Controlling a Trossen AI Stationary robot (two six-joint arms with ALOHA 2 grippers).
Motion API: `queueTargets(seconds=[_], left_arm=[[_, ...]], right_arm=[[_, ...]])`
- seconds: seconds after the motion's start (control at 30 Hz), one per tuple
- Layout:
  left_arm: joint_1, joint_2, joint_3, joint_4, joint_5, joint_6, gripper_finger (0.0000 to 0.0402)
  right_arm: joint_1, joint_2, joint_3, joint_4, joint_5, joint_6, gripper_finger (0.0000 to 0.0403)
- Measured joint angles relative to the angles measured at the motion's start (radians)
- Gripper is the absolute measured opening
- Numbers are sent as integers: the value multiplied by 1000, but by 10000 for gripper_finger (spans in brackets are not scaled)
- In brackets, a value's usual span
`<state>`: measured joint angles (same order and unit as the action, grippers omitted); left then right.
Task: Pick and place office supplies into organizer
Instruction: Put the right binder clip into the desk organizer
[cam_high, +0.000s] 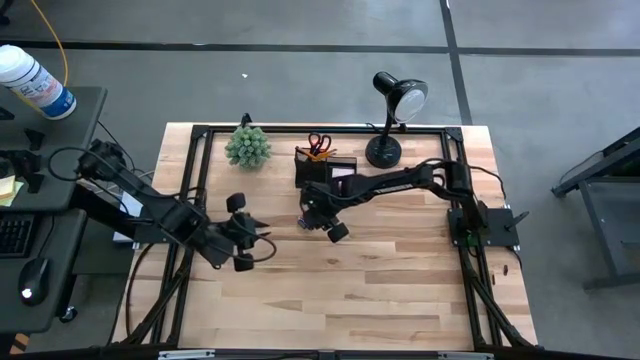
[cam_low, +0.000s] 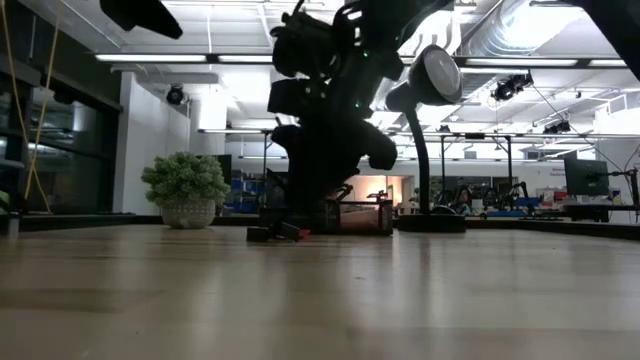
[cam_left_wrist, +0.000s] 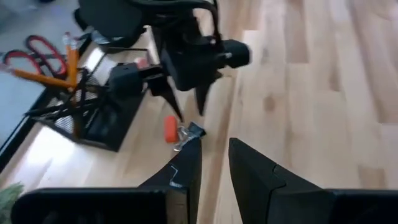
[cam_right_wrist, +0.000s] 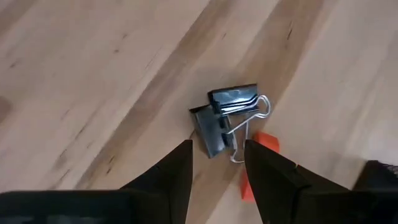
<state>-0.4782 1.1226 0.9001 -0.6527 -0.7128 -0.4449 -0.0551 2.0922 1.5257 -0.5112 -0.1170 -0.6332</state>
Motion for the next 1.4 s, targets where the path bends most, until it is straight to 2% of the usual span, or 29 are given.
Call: queueTargets(seconds=[0.17, 0.3, 0.8, 1.03, 1.4], left_arm=[[0, -29, 0, 1, 66, 95, 69], [0, -41, 0, 0, 92, 159, 69], [0, -42, 0, -1, 92, 209, 69], [0, -41, 0, -3, 92, 209, 69], [0, -41, 0, -2, 92, 209, 69]], right_arm=[[18, -1, 21, -30, -23, -3, 144], [46, 3, 21, -79, 30, -47, 154], [49, 3, 21, -30, 59, -132, 209], [47, 72, 20, 10, 81, -151, 205], [37, 84, 21, 41, 55, -152, 195]])
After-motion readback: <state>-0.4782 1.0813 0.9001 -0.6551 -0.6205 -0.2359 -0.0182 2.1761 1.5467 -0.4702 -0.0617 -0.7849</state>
